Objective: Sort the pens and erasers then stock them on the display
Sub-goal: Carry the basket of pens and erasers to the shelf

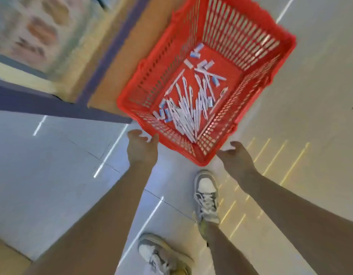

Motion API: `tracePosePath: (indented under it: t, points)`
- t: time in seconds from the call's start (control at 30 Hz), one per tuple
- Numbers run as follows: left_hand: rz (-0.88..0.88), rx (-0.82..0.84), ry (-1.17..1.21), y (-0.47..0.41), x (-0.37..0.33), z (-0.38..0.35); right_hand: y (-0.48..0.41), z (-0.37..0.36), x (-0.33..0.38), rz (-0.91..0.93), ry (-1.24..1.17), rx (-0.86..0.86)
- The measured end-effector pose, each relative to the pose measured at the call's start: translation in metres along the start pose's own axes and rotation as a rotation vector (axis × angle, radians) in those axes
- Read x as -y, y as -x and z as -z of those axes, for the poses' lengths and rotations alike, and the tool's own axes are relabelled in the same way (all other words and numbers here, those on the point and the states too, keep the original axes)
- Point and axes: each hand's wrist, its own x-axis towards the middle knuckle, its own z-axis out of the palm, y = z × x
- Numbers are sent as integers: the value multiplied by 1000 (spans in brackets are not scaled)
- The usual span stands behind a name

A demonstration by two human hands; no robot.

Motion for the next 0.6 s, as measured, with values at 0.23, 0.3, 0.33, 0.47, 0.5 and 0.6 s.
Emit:
tracePosePath:
  t: [0.23,0.3,0.33,0.47,0.5,0.6]
  points:
    - [268,138,405,-21,-5,-20,-29,-32,10,-53,-378,-125]
    - [270,129,372,-15,3,-17,-29,-22,8,-78,-348,-186]
    - [249,84,315,-14,8,-12,-30,-12,4,-103,-322,-202]
    - [50,-128,-115,-15,14,17,-31,45,-20,-136,-72,-278]
    - [1,-69,-167,-19,12,18,-31,59,-24,-135,9,-299]
    - [65,360,-22,-21,0,-9,-31,92,-31,-143,265,-327]
